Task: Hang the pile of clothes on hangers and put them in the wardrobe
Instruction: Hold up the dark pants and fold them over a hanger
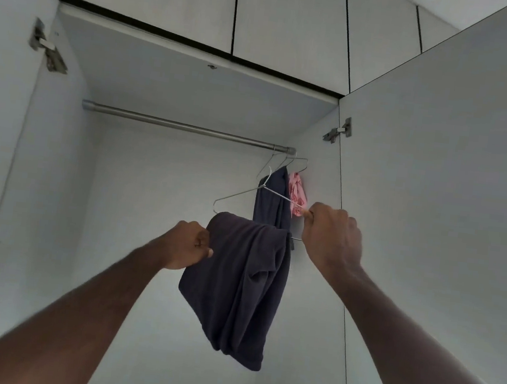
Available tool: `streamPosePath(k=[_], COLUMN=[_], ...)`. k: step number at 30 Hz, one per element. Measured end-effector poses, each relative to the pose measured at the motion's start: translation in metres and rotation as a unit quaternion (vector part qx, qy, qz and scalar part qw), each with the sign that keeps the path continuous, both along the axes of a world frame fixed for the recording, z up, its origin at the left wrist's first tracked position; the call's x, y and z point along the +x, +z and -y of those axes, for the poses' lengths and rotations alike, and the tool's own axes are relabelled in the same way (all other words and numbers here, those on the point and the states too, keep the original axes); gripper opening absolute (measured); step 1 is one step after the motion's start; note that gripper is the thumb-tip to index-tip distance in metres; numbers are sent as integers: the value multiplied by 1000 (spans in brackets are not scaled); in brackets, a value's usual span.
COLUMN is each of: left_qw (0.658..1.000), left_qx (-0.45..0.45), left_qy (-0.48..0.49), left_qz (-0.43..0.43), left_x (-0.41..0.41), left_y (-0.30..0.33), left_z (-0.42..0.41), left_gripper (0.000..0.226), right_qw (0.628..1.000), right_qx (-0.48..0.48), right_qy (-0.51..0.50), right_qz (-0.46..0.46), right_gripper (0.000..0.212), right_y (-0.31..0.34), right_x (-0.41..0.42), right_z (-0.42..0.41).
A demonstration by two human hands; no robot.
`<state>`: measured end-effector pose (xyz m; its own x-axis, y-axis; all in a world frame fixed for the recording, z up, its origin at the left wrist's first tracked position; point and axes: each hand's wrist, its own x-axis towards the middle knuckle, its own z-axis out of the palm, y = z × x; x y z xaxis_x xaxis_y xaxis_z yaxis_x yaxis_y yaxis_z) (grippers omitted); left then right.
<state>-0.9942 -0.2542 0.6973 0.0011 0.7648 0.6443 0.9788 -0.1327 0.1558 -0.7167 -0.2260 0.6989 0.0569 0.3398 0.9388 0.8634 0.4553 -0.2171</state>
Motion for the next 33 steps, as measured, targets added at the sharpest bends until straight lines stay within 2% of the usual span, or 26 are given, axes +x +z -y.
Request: streamPosePath(k=[5, 9, 14, 18, 23, 27, 33], left_qw=[998, 998, 994, 985, 974, 976, 978], left_qx=[29, 37, 74, 120, 182, 176, 162], left_qy=[-42, -53, -83, -125, -129, -124, -132], left_qz=[22, 17, -6, -4, 26, -3, -3], left_x=[-16, -23, -29, -46, -90, -124, -158], left_y=[23, 45, 76, 101, 133, 141, 151], left_z=[-80, -140, -200, -241, -280, -306, -337], left_gripper=[10, 45, 66, 55, 46, 29, 26], right_qw=[998, 995, 986, 989, 992, 993, 992], right_qx=[22, 51, 63, 56, 83, 85, 90], right_qy=[23, 53, 108, 99, 50, -3, -76], right_qz=[-49, -70, -109, -99, -80, -80, -48], right_gripper=[34, 38, 35, 31, 29, 21, 13], right_y=[27, 49, 88, 121, 163, 192, 219], right_x=[-27, -61, -99, -123, -140, -150, -163], right_z=[-90, -151, -208, -236, -259, -272, -292])
